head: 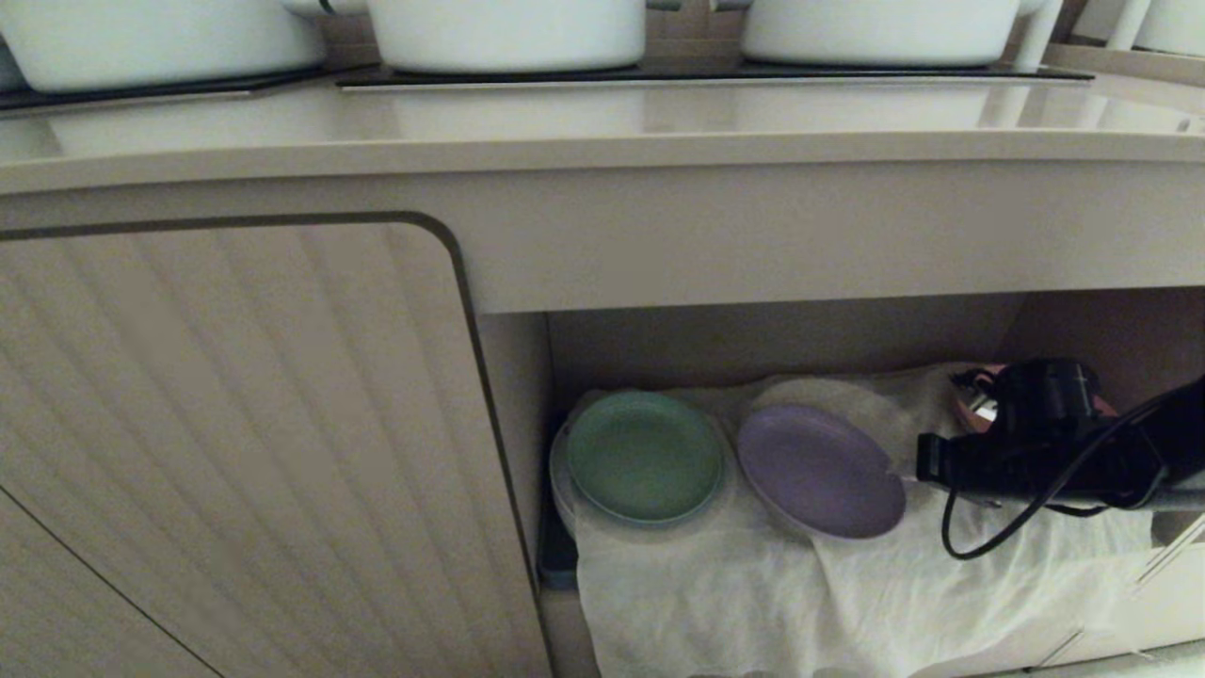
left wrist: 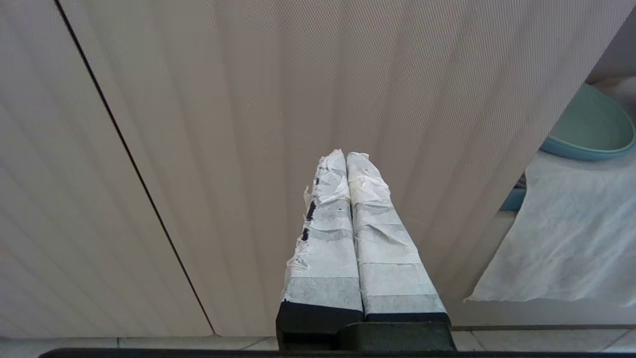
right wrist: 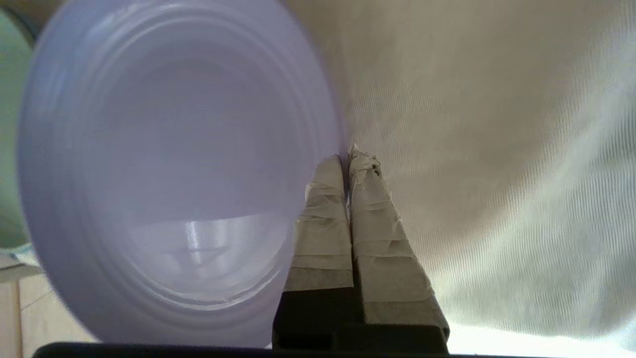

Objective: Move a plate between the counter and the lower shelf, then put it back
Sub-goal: Pick up the plate in the cupboard

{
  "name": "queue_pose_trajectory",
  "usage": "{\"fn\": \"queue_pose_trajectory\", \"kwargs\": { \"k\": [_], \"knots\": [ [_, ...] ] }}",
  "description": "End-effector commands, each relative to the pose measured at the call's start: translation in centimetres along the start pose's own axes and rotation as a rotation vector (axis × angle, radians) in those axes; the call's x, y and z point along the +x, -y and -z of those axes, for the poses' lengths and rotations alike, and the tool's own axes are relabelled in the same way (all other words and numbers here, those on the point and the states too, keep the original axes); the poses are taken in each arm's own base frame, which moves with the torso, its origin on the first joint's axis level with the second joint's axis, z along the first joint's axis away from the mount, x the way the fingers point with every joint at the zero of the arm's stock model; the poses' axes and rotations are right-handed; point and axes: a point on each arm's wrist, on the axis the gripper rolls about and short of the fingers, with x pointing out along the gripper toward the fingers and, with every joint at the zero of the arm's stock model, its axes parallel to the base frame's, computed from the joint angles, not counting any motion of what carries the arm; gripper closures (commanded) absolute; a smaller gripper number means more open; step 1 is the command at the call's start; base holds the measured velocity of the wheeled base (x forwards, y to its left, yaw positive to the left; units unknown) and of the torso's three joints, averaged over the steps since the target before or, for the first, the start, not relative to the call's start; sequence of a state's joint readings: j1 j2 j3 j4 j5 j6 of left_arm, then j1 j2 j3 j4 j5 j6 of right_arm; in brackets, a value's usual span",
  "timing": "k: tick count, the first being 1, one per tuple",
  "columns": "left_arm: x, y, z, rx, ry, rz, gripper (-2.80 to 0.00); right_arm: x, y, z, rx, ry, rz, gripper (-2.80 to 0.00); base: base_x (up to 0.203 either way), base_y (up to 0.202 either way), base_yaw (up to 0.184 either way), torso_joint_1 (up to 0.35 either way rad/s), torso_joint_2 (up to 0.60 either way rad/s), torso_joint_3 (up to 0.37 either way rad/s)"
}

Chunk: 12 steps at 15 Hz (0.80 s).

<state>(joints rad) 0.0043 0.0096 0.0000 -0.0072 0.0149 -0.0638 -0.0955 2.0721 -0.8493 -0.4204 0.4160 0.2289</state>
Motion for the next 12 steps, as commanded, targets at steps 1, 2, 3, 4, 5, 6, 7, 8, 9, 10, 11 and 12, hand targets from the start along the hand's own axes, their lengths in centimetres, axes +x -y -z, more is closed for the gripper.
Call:
{"fn": "queue_pose_trajectory", "kwargs": {
  "k": [1, 2, 3, 4, 5, 6, 7, 8, 9, 10, 11, 12],
  "knots": [
    [0.0, 0.0, 0.0, -0.001, 0.002, -0.001, 0.00, -0.8, -0.3, 0.5, 0.002, -0.003, -0.002, 0.00, 0.000, 0.000, 0.000, 0.000, 0.00, 0.000],
    [0.0, 0.0, 0.0, -0.001, 0.002, -0.001, 0.00, -1.0, -0.3, 0.7, 0.003, -0.007, -0.002, 0.00, 0.000, 0.000, 0.000, 0.000, 0.00, 0.000],
    [0.0, 0.0, 0.0, -0.001, 0.002, -0.001, 0.00, -1.3, -0.4, 0.9, 0.004, -0.009, -0.002, 0.00, 0.000, 0.000, 0.000, 0.000, 0.00, 0.000],
    [0.0, 0.0, 0.0, -0.001, 0.002, -0.001, 0.00, -1.6, -0.5, 1.2, 0.005, -0.014, -0.001, 0.00, 0.000, 0.000, 0.000, 0.000, 0.00, 0.000],
    [0.0, 0.0, 0.0, -0.001, 0.002, 0.000, 0.00, -1.9, -0.5, 1.5, 0.008, -0.020, 0.000, 0.00, 0.000, 0.000, 0.000, 0.000, 0.00, 0.000],
    [0.0, 0.0, 0.0, -0.001, 0.002, -0.001, 0.00, -2.2, -0.6, 1.8, 0.009, -0.022, 0.000, 0.00, 0.000, 0.000, 0.000, 0.000, 0.00, 0.000],
    [0.0, 0.0, 0.0, -0.001, 0.002, -0.001, 0.00, -2.4, -0.7, 2.0, 0.009, -0.023, -0.001, 0.00, 0.000, 0.000, 0.000, 0.000, 0.00, 0.000],
    [0.0, 0.0, 0.0, -0.001, 0.004, -0.001, 0.00, -2.7, -0.8, 2.1, 0.008, -0.022, -0.001, 0.00, 0.000, 0.000, 0.000, 0.000, 0.00, 0.000],
    [0.0, 0.0, 0.0, -0.001, 0.004, -0.001, 0.00, -3.0, -0.9, 2.2, 0.008, -0.019, -0.002, 0.00, 0.000, 0.000, 0.000, 0.000, 0.00, 0.000],
    [0.0, 0.0, 0.0, -0.001, 0.004, -0.001, 0.00, -3.3, -1.0, 2.3, 0.005, -0.017, -0.002, 0.00, 0.000, 0.000, 0.000, 0.000, 0.00, 0.000],
    [0.0, 0.0, 0.0, -0.001, 0.004, -0.001, 0.00, -3.5, -1.1, 2.4, 0.003, -0.016, -0.003, 0.00, 0.000, 0.000, 0.000, 0.000, 0.00, 0.000],
    [0.0, 0.0, 0.0, -0.001, 0.004, -0.001, 0.00, -3.7, -1.1, 2.6, 0.003, -0.016, -0.003, 0.00, 0.000, 0.000, 0.000, 0.000, 0.00, 0.000]
  ]
}}
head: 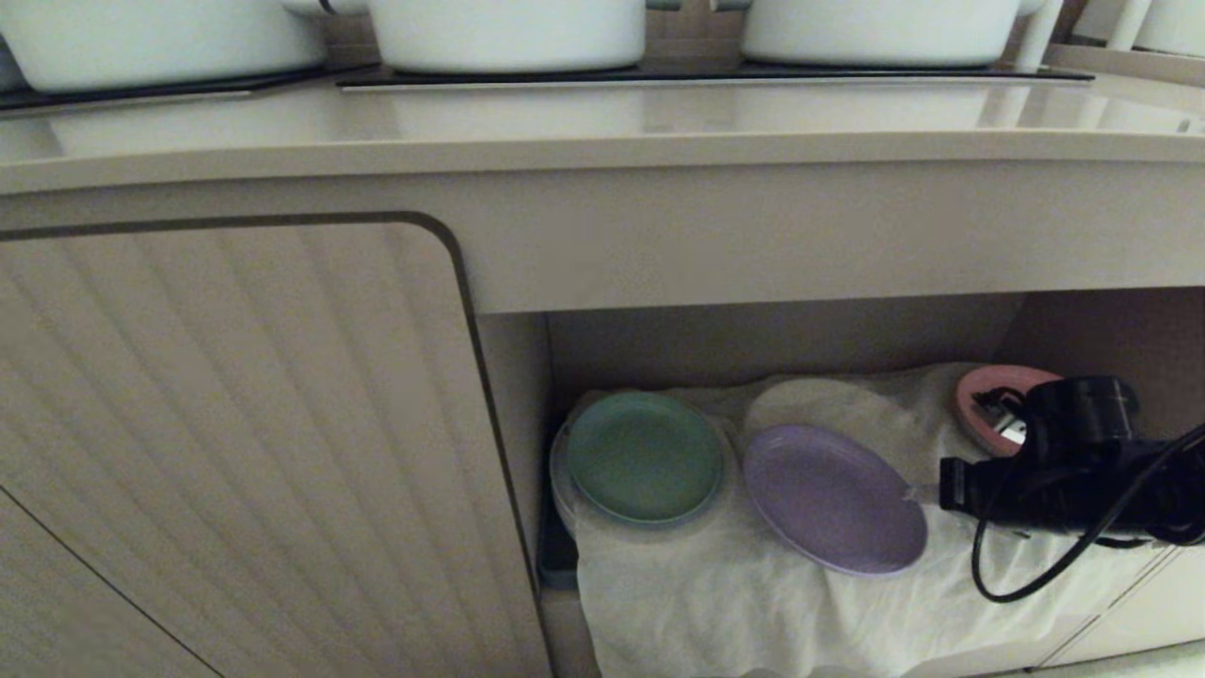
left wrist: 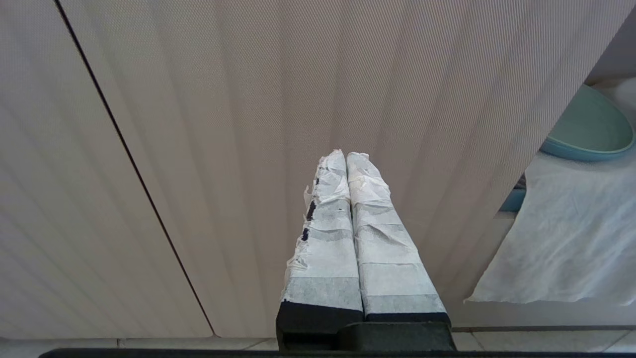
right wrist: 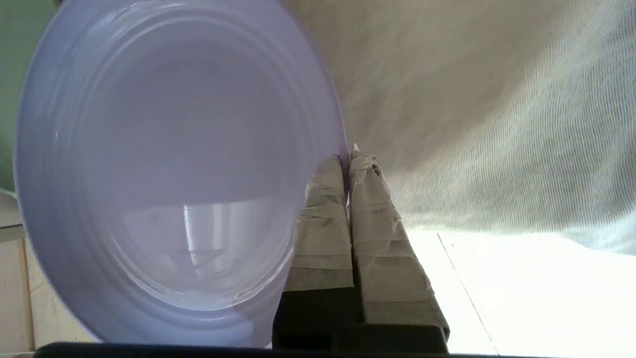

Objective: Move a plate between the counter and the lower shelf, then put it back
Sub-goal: Pick up the plate in the cupboard

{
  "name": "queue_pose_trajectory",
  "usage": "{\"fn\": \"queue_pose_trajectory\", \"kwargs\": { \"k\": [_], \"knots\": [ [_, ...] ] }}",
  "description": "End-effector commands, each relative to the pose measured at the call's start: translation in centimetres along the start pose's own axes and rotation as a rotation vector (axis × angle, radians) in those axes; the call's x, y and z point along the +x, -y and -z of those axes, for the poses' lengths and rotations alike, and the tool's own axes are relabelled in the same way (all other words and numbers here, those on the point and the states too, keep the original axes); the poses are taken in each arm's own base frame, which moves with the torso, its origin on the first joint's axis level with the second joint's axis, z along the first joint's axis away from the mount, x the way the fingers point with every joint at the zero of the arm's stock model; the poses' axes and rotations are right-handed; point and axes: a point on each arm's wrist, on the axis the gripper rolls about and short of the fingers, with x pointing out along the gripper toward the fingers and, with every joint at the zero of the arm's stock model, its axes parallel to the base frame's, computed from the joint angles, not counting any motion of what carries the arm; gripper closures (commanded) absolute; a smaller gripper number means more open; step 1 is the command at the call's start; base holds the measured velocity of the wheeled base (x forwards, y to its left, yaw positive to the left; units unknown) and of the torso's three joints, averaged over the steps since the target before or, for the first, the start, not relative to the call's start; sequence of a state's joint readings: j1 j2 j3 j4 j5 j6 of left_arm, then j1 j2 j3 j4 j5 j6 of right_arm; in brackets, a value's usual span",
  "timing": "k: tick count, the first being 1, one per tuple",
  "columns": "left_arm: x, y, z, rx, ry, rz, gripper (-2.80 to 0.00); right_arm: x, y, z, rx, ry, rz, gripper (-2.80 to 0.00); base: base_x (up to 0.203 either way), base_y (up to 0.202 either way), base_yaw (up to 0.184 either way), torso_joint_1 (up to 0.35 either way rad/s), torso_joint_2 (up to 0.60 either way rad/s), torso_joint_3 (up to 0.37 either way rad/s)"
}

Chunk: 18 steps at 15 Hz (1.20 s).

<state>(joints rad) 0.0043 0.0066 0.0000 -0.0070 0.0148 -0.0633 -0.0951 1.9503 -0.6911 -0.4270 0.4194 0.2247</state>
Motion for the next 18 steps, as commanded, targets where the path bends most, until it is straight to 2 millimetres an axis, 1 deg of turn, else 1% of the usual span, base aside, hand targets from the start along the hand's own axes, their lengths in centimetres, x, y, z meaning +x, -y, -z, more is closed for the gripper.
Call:
{"fn": "queue_pose_trajectory", "kwargs": {
  "k": [1, 5, 9, 15, 18],
  "knots": [
    [0.0, 0.0, 0.0, -0.001, 0.001, -0.001, 0.00, -0.8, -0.3, 0.2, -0.007, 0.011, -0.006, 0.00, 0.000, 0.000, 0.000, 0.000, 0.00, 0.000],
    [0.0, 0.0, 0.0, -0.001, 0.003, 0.001, 0.00, -1.5, -0.6, 0.5, -0.011, 0.016, -0.009, 0.00, 0.000, 0.000, 0.000, 0.000, 0.00, 0.000],
    [0.0, 0.0, 0.0, -0.001, 0.006, 0.001, 0.00, -2.7, -0.9, 1.7, -0.008, 0.007, -0.005, 0.00, 0.000, 0.000, 0.000, 0.000, 0.00, 0.000],
    [0.0, 0.0, 0.0, -0.001, 0.006, -0.001, 0.00, -5.2, -1.3, 5.1, -0.051, -0.036, -0.002, 0.00, 0.000, 0.000, 0.000, 0.000, 0.00, 0.000],
    [0.0, 0.0, 0.0, -0.001, 0.005, 0.000, 0.00, -6.5, -1.6, 6.3, -0.057, -0.032, -0.004, 0.00, 0.000, 0.000, 0.000, 0.000, 0.00, 0.000]
  ]
}}
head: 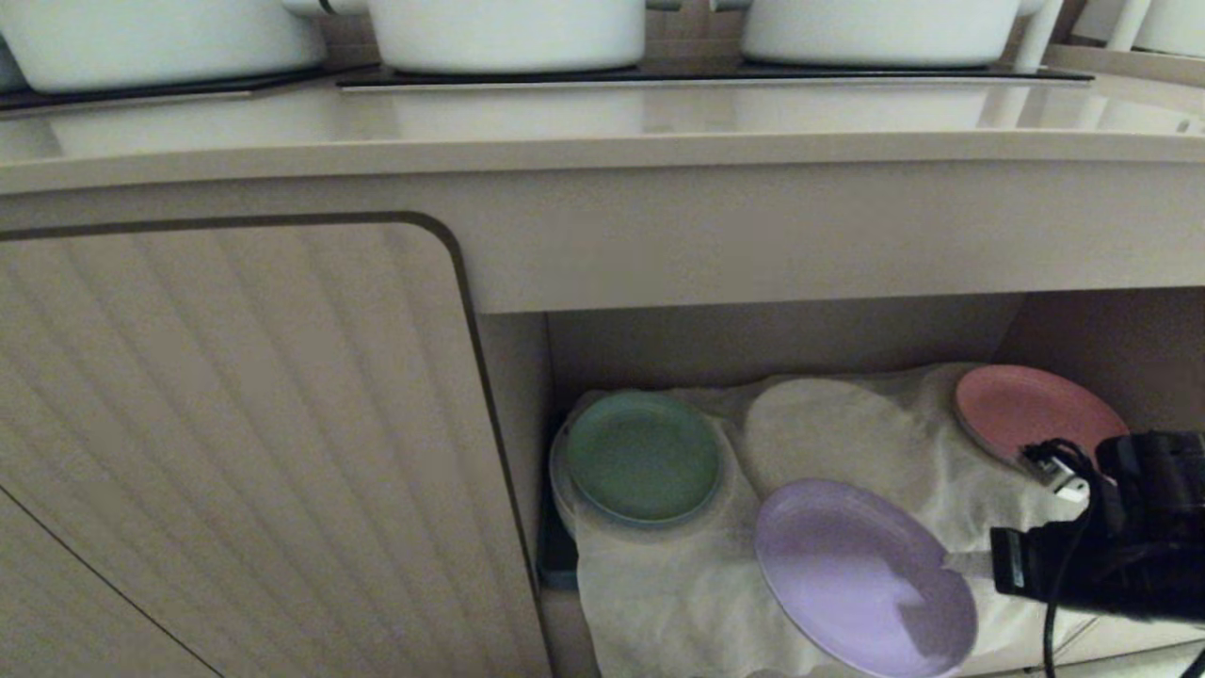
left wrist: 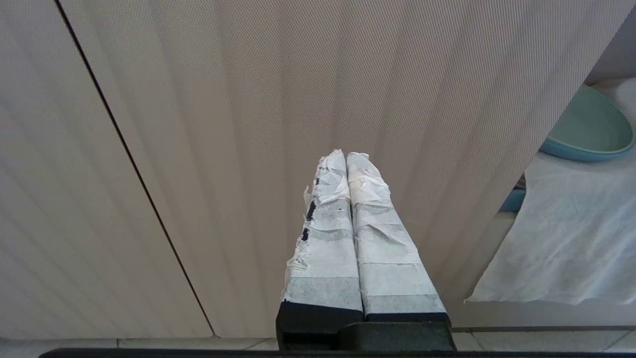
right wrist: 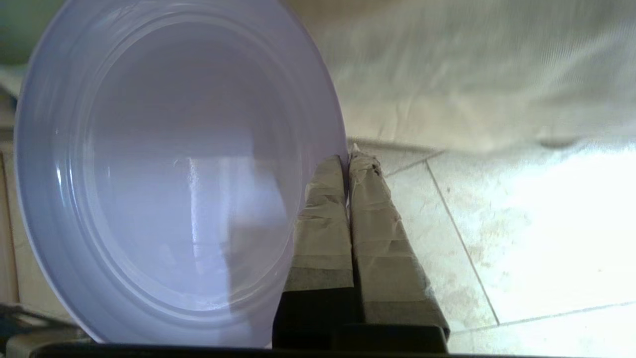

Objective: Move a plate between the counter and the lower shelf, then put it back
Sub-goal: Pick up the plate in the cupboard, then put the plate

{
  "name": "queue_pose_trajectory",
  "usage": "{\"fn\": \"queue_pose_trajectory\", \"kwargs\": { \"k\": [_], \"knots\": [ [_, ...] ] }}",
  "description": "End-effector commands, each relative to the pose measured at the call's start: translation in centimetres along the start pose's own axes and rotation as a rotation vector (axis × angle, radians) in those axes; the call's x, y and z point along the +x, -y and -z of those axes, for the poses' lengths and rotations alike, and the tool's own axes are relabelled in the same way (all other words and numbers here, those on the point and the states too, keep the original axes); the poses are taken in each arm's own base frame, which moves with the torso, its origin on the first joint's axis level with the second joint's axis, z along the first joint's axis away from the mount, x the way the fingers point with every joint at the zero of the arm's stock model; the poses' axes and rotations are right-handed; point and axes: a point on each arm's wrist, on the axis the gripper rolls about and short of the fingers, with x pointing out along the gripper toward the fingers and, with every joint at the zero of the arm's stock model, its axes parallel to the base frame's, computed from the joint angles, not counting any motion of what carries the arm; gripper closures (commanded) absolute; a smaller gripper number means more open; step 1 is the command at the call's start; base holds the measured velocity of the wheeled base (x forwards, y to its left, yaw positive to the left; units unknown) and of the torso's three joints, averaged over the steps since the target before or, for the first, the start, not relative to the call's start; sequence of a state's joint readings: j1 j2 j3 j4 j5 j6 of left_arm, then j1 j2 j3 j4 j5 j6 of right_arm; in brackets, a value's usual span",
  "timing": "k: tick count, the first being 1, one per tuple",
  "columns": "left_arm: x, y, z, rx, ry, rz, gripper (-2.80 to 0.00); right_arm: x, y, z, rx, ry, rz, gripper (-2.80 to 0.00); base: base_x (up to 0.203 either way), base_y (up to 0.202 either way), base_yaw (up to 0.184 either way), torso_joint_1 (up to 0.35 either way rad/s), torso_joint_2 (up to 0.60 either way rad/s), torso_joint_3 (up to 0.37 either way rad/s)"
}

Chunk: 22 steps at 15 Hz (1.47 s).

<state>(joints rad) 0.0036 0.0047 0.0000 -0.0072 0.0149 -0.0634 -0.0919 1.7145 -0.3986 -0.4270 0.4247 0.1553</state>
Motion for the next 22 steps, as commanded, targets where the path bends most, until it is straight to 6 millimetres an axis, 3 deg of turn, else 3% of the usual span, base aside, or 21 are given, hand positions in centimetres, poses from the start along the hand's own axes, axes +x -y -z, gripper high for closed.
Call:
{"fn": "queue_pose_trajectory", "kwargs": {
  "k": [1, 14, 22],
  "knots": [
    [0.0, 0.0, 0.0, -0.001, 0.002, -0.001, 0.00, -1.4, -0.5, 0.8, -0.011, 0.026, -0.007, 0.00, 0.000, 0.000, 0.000, 0.000, 0.00, 0.000],
    [0.0, 0.0, 0.0, -0.001, 0.004, -0.001, 0.00, -6.5, -1.9, 6.4, -0.001, 0.059, -0.001, 0.00, 0.000, 0.000, 0.000, 0.000, 0.00, 0.000],
    [0.0, 0.0, 0.0, -0.001, 0.004, -0.001, 0.00, -8.6, -2.2, 7.9, 0.091, 0.089, 0.118, 0.00, 0.000, 0.000, 0.000, 0.000, 0.00, 0.000]
  ]
}}
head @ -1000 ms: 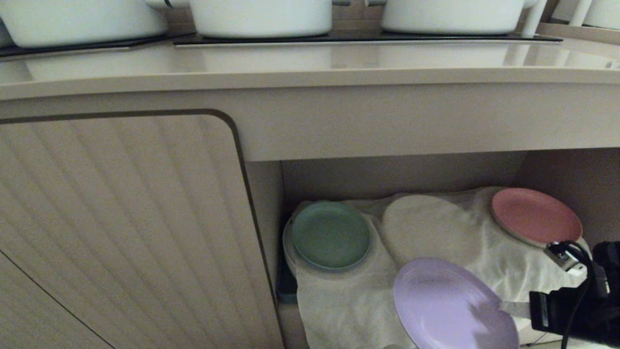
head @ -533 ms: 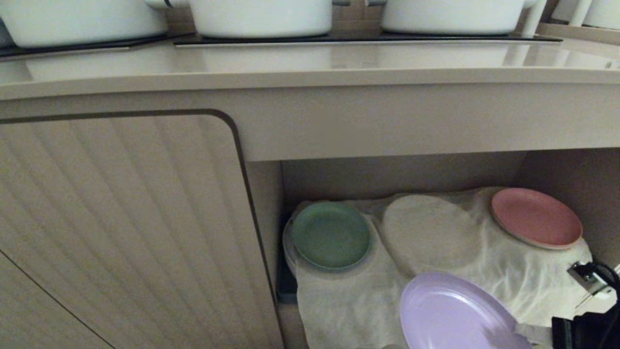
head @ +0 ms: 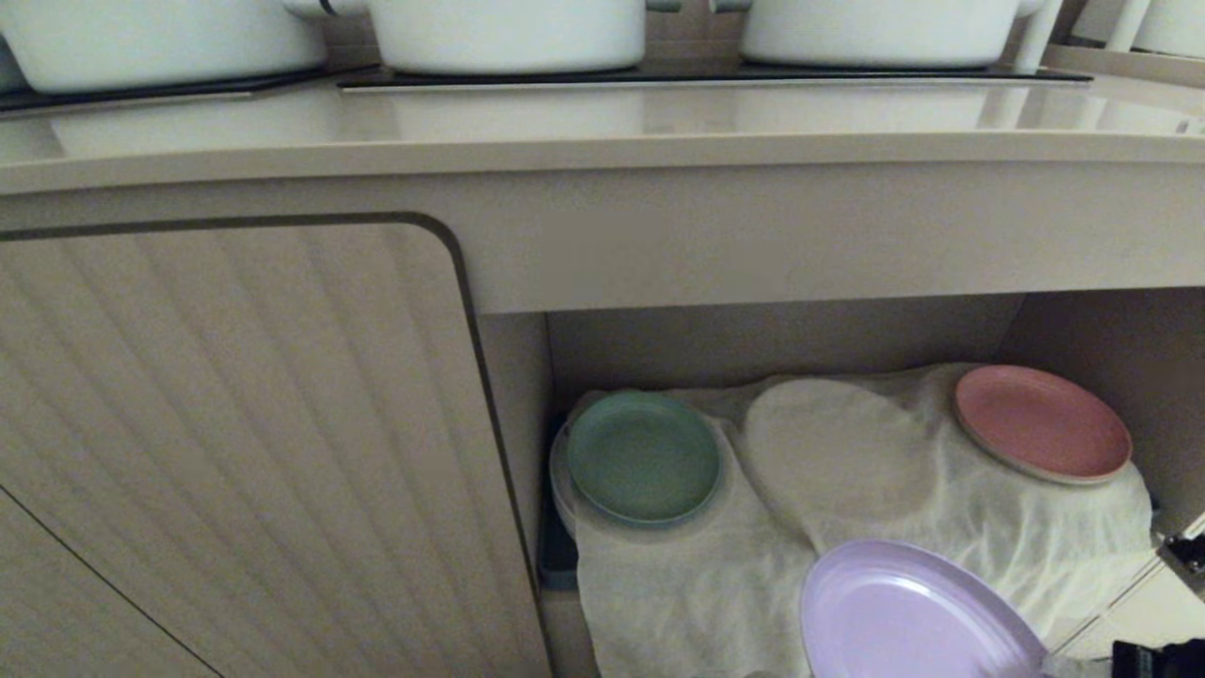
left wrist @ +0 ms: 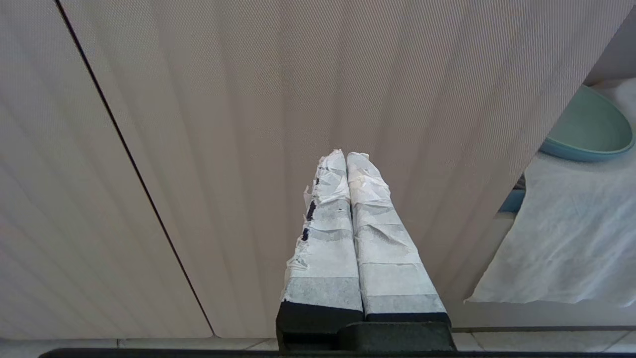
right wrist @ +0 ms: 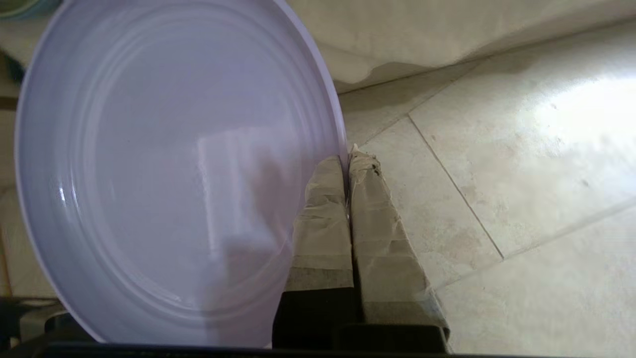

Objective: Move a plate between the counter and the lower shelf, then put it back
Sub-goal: Put the plate

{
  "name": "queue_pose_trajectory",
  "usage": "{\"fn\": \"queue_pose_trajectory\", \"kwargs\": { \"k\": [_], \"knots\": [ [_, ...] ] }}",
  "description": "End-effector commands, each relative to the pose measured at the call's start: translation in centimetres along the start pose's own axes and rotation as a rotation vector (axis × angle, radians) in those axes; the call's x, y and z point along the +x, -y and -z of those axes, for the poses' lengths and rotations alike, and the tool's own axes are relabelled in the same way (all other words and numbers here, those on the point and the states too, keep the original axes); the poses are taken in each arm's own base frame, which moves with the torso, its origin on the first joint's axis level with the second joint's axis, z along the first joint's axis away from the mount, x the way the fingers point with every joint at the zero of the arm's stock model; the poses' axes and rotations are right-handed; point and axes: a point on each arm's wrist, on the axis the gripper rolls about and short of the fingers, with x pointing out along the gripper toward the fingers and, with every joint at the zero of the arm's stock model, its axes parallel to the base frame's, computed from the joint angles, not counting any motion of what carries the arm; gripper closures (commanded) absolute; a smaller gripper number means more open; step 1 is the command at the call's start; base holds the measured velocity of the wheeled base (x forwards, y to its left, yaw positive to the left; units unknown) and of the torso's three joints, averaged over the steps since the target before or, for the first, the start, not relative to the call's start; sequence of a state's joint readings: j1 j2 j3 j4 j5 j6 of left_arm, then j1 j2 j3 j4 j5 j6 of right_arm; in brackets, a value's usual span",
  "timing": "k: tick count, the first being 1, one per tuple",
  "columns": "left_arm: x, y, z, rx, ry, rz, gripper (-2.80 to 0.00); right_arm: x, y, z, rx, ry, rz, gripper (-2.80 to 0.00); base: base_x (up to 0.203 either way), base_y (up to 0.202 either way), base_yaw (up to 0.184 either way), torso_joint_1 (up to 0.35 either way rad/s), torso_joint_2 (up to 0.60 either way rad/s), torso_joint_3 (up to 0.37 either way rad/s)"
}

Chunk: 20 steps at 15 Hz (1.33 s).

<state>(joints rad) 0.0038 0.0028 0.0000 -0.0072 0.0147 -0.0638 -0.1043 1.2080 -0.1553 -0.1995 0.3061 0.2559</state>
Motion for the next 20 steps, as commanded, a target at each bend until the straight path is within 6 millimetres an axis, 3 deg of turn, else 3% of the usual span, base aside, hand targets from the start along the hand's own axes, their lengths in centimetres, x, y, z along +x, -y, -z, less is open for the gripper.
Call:
{"fn": "queue_pose_trajectory", "kwargs": {
  "k": [1, 8, 20],
  "knots": [
    [0.0, 0.0, 0.0, -0.001, 0.001, 0.000, 0.00, -0.8, -0.1, 0.4, 0.000, 0.027, 0.006, 0.00, 0.000, 0.000, 0.000, 0.000, 0.00, 0.000],
    [0.0, 0.0, 0.0, -0.001, 0.001, 0.000, 0.00, -3.4, -0.6, 1.7, 0.043, 0.057, 0.015, 0.00, 0.000, 0.000, 0.000, 0.000, 0.00, 0.000],
    [0.0, 0.0, 0.0, -0.001, 0.002, -0.001, 0.00, -4.4, -0.7, 2.7, 0.049, 0.100, 0.000, 0.00, 0.000, 0.000, 0.000, 0.000, 0.00, 0.000]
  ]
}}
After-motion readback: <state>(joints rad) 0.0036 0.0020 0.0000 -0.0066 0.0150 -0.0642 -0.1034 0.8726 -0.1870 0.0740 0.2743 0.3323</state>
